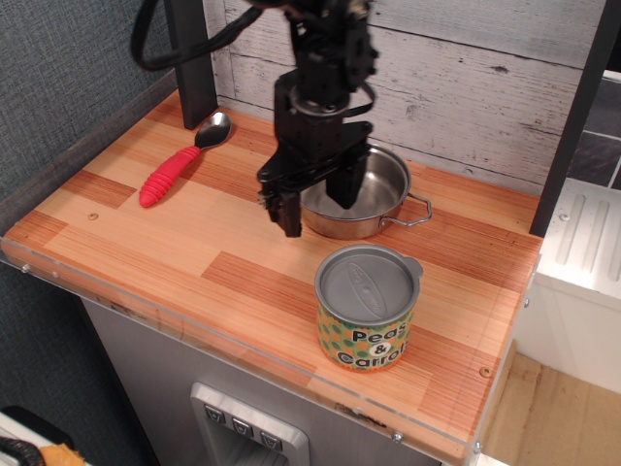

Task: Move the silver pot on the far edge of the table.

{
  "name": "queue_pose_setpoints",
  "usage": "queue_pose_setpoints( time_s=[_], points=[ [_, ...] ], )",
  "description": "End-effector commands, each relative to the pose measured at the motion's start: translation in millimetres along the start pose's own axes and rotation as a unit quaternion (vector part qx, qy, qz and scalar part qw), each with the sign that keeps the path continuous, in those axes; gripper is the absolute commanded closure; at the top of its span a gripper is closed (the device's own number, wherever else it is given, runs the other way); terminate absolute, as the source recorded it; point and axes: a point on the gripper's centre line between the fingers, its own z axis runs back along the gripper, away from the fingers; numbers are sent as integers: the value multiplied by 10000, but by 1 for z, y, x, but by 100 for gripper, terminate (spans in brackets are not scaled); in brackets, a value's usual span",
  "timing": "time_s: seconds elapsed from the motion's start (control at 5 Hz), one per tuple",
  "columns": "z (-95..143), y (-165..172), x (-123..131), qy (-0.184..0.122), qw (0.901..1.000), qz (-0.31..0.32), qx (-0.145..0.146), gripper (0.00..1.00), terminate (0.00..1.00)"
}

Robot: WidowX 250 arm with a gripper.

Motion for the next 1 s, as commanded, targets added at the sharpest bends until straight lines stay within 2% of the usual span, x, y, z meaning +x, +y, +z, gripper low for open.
queue_pose_setpoints(
  time_s=[0.0,0.2,0.6,0.8],
  points=[
    [-5,2,7,126,9991,-191,-371,0,0],
    [-7,3,7,245,9975,-419,-512,100,0],
    [3,10,9,281,9968,-477,-578,100,0],
    [20,15,11,163,9972,-176,-707,100,0]
  ],
)
